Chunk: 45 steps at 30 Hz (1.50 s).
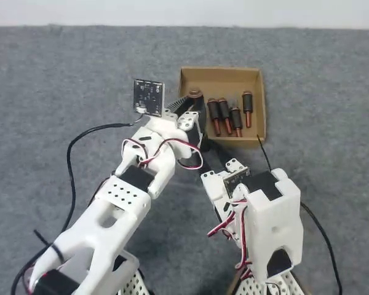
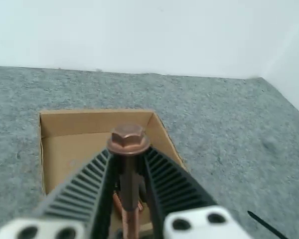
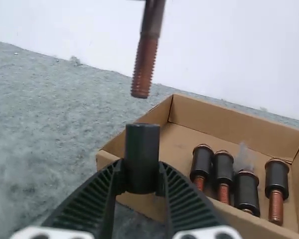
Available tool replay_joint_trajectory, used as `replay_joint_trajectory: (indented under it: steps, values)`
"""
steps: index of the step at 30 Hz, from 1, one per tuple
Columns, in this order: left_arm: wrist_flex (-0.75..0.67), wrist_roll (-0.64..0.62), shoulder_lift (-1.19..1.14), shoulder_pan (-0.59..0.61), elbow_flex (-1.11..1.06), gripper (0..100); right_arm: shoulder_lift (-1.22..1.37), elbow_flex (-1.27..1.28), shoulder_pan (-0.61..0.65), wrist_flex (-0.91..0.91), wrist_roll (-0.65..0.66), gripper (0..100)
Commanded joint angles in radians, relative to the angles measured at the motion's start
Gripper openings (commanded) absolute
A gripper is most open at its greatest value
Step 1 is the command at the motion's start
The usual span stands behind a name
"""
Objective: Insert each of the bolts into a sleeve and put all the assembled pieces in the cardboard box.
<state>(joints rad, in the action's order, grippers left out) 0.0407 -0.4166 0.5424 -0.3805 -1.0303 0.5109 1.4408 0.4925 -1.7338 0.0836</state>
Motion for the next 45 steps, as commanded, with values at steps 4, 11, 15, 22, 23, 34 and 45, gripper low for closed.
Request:
replay_joint_trajectory:
  steps: [4,11,15,22,23,34,45]
  values:
    - [0.003,-0.015,0.057,0.012,0.056,1,-0.084,0.028,-0.005,-0.031,0.008,0.6]
    - [0.006,-0.086,-0.069,0.023,0.130,1,-0.171,0.075,-0.008,-0.030,-0.049,0.6]
    - [0.015,-0.086,-0.080,0.074,0.150,1,-0.151,0.101,-0.008,-0.030,0.043,0.6]
    - [0.356,-0.083,0.084,0.106,0.174,1,-0.156,0.140,-0.008,-0.028,0.118,0.6]
    - [0.390,-0.083,0.101,0.121,0.174,1,-0.156,0.140,-0.008,-0.028,0.120,0.6]
    - [0.588,-0.084,0.114,0.276,0.165,1,-0.219,0.184,-0.035,0.002,0.118,0.6]
    - [0.534,-0.044,0.112,0.377,-0.061,1,-0.486,0.238,-0.035,0.357,0.117,0.6]
